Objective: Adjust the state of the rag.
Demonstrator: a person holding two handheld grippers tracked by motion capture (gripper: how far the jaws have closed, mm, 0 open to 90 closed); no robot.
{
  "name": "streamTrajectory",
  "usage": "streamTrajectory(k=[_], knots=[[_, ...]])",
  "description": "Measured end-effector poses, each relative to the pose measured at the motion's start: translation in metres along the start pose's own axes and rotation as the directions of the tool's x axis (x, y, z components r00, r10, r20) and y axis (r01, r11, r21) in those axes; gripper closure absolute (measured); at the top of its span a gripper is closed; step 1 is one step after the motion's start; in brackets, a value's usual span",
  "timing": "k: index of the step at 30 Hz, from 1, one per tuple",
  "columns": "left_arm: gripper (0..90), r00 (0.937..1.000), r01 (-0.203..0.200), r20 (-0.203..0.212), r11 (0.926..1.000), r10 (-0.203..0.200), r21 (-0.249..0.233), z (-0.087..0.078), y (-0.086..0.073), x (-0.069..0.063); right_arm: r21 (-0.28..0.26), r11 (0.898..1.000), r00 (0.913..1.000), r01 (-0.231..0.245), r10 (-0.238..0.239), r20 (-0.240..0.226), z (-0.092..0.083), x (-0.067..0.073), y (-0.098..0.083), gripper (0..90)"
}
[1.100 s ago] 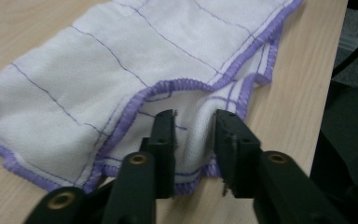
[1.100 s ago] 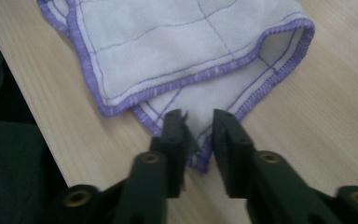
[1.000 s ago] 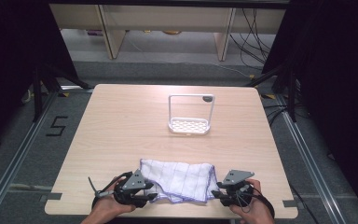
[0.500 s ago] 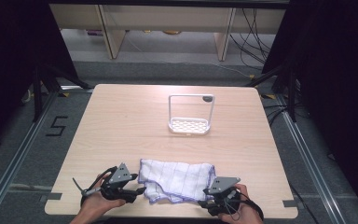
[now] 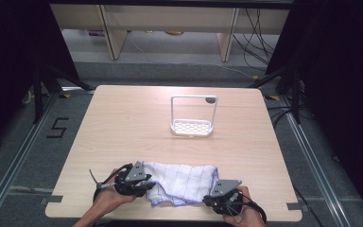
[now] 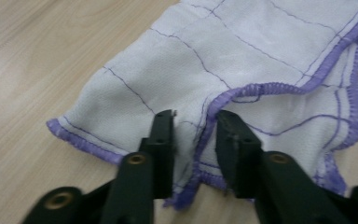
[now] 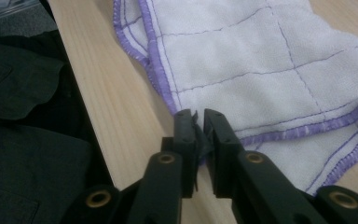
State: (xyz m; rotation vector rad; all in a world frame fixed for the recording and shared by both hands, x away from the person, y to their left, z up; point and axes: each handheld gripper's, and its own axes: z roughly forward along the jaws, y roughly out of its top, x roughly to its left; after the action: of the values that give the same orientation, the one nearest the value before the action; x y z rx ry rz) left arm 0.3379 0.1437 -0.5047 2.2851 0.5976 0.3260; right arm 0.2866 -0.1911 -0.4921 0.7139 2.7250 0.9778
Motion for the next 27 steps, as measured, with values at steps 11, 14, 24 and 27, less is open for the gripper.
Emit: streamTrajectory(k=[11, 14, 24, 27], knots=[[86.8, 0.9999, 0.016, 0.007, 0.9983, -0.015, -0.057, -0.016, 0.005, 0.000, -0.084, 0.996, 1.0000, -0.003, 0.003, 0.005, -0.020, -0.006, 0.006, 89.6], [87.2, 0.9998, -0.018, 0.000, 0.9973, 0.018, -0.072, -0.024, 0.012, 0.003, -0.139, 0.990, 0.9997, 0.014, -0.011, 0.024, -0.030, -0.012, 0.011, 89.8], [87.3, 0.9987, 0.048, -0.010, 0.9854, -0.050, -0.163, -0.032, 0.049, 0.026, -0.229, 0.973, 0.9913, 0.026, 0.004, 0.132, -0.053, -0.060, 0.050, 90.0], [87.3, 0.9971, 0.073, -0.010, 0.9832, -0.076, -0.167, -0.027, 0.056, 0.037, -0.236, 0.972, 0.9844, -0.007, 0.048, 0.169, -0.050, -0.081, 0.059, 90.0]])
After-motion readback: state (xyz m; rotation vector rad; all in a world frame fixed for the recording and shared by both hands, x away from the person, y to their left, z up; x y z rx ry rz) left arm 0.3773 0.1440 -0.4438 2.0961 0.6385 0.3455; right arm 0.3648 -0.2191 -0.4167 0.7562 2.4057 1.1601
